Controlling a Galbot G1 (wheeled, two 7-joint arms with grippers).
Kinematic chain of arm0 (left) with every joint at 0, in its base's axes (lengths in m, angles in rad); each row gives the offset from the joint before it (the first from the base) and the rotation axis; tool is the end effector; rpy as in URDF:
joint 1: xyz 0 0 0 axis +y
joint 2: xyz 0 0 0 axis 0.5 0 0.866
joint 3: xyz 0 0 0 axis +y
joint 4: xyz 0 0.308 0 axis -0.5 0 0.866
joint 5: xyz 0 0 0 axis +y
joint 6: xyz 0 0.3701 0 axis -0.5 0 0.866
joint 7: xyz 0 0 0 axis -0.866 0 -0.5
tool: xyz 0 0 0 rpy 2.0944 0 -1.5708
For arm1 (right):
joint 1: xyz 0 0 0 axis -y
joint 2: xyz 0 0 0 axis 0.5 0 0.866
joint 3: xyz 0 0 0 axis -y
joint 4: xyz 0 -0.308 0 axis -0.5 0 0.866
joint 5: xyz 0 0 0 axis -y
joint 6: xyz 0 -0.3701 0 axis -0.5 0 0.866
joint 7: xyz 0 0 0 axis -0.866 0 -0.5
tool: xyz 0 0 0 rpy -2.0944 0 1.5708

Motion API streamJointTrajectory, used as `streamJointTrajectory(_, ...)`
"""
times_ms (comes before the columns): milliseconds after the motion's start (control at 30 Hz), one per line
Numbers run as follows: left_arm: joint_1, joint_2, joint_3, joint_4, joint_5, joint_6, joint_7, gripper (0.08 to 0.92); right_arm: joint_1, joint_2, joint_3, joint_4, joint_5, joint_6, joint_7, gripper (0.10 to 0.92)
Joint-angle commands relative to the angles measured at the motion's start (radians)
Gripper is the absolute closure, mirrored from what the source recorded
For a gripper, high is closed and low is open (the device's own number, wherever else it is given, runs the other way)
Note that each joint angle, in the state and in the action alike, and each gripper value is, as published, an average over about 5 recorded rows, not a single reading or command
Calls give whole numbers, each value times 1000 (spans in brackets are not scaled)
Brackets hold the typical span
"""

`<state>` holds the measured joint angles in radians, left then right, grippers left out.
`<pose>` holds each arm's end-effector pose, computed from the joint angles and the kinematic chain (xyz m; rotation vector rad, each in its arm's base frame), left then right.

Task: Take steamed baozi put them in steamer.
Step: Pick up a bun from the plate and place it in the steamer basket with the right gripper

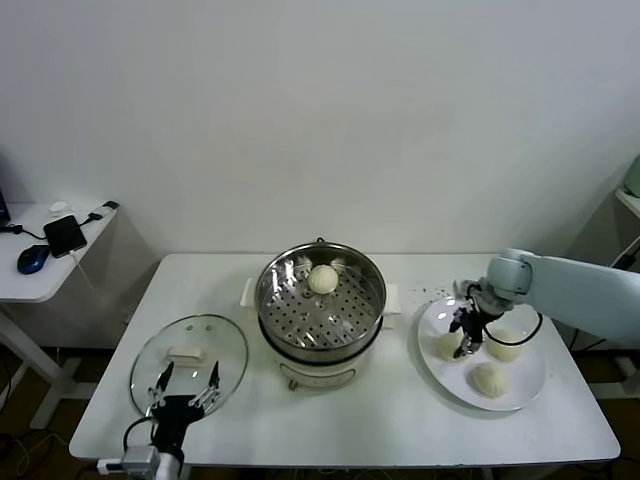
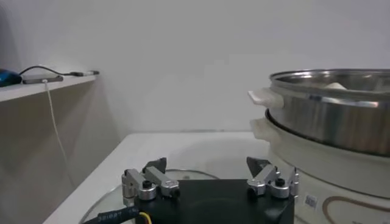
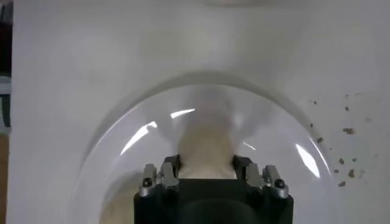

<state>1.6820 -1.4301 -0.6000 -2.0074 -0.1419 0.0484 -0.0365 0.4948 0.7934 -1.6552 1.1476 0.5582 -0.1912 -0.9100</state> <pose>0.1824 0.0466 -0.3162 0.0645 -2.9005 -0.0334 0.5164 -0.1252 -0.2077 1.2682 -1.3460 1.1524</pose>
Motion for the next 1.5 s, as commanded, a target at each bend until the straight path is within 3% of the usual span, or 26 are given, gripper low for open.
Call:
streamJointTrajectory(33, -1, 3, 2, -7, -1, 2, 1, 177, 358, 42, -176, 32, 62, 64, -127, 431)
streamJointTrajectory(267, -1, 13, 10, -24, -3, 8, 2, 177, 677, 178, -245, 155, 372, -6, -150, 428)
streamJointTrajectory(500, -3, 17, 15, -42, -7, 17, 3, 177, 672, 355, -151, 324, 566, -129, -3, 426)
streamJointTrajectory(633, -4, 20, 13, -47, -14, 20, 3, 177, 560, 455, -117, 333, 579, -175, 78, 431)
streamJointTrajectory(833, -1, 22, 11, -44, -13, 17, 2, 177, 356, 559, -68, 203, 530, -203, 147, 427)
streamJointTrajectory(1167, -10, 22, 11, -30, -14, 21, 3, 177, 153, 683, -36, -84, 450, -168, 148, 431)
streamJointTrajectory(1500, -20, 27, 13, -20, -16, 20, 3, 177, 78, 721, 4, -172, 446, -144, 156, 424)
